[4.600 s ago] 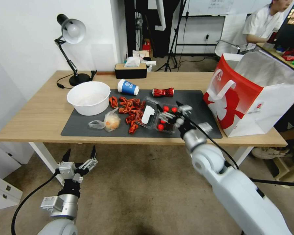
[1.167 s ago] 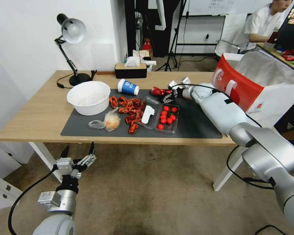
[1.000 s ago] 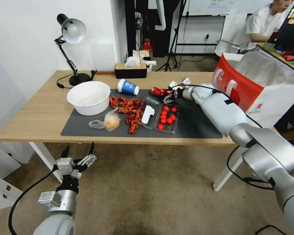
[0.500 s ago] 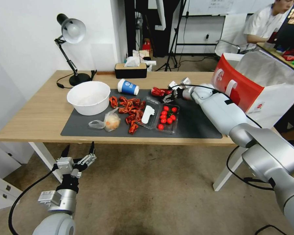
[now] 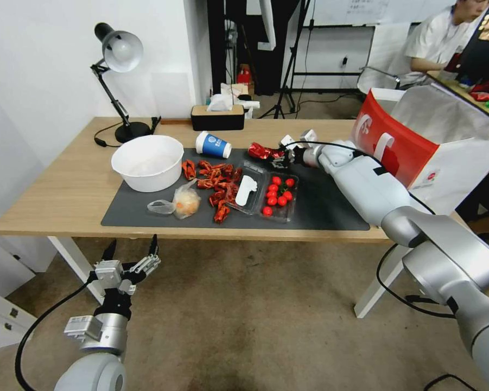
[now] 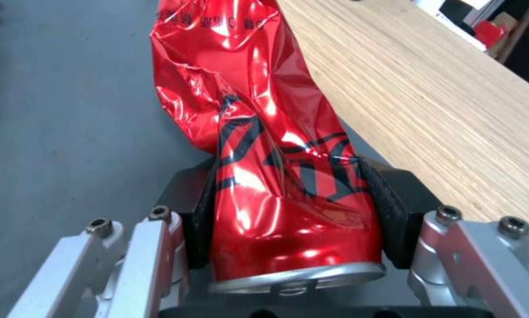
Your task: Pick up the trash from the table and place it into the takeout bag.
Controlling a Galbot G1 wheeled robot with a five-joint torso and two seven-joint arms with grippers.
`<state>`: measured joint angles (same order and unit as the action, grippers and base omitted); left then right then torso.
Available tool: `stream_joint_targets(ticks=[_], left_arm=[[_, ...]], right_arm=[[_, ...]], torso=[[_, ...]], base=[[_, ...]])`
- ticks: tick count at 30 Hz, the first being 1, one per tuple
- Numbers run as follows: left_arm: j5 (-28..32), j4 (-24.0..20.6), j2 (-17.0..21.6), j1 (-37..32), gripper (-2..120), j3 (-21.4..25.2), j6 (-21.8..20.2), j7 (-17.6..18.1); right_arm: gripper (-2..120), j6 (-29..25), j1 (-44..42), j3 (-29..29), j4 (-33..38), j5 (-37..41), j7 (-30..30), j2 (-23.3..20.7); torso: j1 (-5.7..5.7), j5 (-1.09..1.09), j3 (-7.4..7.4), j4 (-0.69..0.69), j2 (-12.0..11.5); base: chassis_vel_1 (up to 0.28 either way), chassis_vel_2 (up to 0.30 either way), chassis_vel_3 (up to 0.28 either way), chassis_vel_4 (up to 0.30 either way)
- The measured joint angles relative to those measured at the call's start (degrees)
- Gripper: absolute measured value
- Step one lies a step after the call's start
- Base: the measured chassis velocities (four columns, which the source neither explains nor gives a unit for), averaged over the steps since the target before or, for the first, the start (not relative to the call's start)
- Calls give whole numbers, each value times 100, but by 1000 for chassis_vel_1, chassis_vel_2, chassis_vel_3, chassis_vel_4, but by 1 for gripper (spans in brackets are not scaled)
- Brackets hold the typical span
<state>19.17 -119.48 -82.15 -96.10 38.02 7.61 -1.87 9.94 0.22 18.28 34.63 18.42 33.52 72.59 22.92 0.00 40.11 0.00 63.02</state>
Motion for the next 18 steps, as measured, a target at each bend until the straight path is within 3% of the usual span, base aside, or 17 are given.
stream_joint_targets(ticks=[9, 18], left_arm=[[0, -45, 8, 19, 100, 2, 1, 1], [-3, -101, 5, 25, 100, 3, -36, 7]], right_arm=[[51, -7, -143, -89, 550, 323, -198, -208], [51, 163, -612, -514, 1919, 538, -647, -712]], torso=[[0, 0, 0, 1, 0], [0, 1, 0, 0, 0]], base=[[0, 0, 0, 0], [0, 0, 0, 0]])
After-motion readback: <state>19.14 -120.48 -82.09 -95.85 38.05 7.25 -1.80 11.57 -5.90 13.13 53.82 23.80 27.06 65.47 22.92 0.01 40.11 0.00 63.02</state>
